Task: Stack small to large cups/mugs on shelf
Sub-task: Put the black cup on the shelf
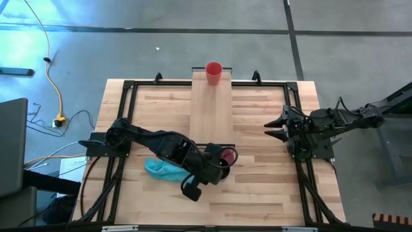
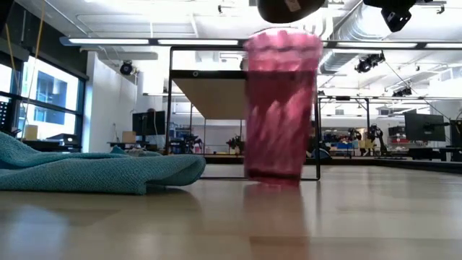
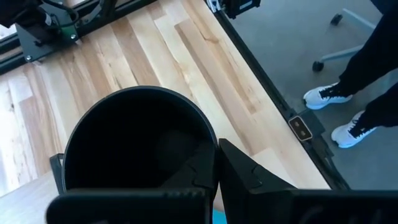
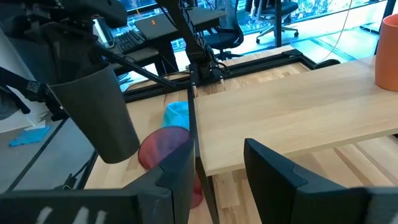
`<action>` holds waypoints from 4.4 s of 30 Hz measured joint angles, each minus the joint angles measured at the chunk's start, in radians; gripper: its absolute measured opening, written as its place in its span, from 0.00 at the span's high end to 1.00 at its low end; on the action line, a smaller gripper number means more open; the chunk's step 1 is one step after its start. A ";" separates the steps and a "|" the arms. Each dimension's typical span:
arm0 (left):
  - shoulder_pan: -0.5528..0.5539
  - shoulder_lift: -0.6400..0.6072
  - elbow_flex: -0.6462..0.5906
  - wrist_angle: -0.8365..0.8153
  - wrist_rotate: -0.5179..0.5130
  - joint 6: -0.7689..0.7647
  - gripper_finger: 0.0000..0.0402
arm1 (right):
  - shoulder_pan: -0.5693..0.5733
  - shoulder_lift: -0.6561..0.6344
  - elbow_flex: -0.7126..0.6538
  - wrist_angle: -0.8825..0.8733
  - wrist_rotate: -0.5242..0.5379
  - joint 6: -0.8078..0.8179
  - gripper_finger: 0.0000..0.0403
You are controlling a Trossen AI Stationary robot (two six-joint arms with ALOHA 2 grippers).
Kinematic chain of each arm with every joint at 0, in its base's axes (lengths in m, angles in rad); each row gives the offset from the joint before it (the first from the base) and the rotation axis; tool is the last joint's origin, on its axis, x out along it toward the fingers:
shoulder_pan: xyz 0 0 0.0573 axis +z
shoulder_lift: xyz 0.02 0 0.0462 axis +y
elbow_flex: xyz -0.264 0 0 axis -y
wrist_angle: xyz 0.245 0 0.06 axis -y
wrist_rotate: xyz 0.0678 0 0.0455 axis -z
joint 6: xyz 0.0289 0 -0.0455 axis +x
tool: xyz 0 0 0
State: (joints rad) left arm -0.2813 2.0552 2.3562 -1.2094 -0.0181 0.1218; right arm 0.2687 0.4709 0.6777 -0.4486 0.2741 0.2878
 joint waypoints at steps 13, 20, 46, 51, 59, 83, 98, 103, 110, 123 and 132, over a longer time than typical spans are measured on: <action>-0.016 0.001 0.000 0.011 0.013 -0.034 1.00 | 0.000 0.000 0.000 -0.026 0.000 0.000 0.68; -0.032 -0.004 0.000 0.007 0.012 -0.053 1.00 | 0.000 0.000 0.000 -0.026 0.000 0.001 0.68; 0.031 -0.178 0.000 -0.028 -0.379 -0.025 1.00 | 0.000 0.000 0.000 -0.010 0.000 0.007 0.68; 0.112 -0.179 0.000 -0.034 -0.373 -0.022 1.00 | 0.000 0.000 0.000 -0.010 0.000 0.022 0.68; 0.276 -0.179 0.000 -0.102 -0.242 -0.016 1.00 | 0.000 0.004 0.000 -0.010 0.001 0.026 0.68; 0.589 -0.168 -0.002 -0.102 -0.015 0.050 1.00 | 0.000 0.166 0.000 0.017 0.000 0.018 0.68; 0.629 -0.103 -0.001 -0.125 0.053 0.060 1.00 | 0.000 0.214 0.000 0.065 0.000 0.021 0.68; 0.629 -0.074 -0.001 -0.126 0.056 0.071 1.00 | 0.000 0.222 0.000 0.068 0.000 0.019 0.68; 0.635 -0.052 -0.002 -0.138 0.065 0.084 1.00 | 0.000 0.224 0.000 0.069 0.000 0.021 0.68; 0.642 -0.035 -0.002 -0.141 0.082 0.084 1.00 | 0.000 0.224 0.000 0.069 0.000 0.014 0.68; 0.642 -0.034 -0.002 -0.140 0.079 0.087 1.00 | 0.000 0.224 0.000 0.069 0.000 0.007 0.68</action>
State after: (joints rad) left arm 0.3610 2.0209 2.3547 -1.3495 0.0608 0.2092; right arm 0.2687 0.6949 0.6773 -0.3797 0.2738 0.2951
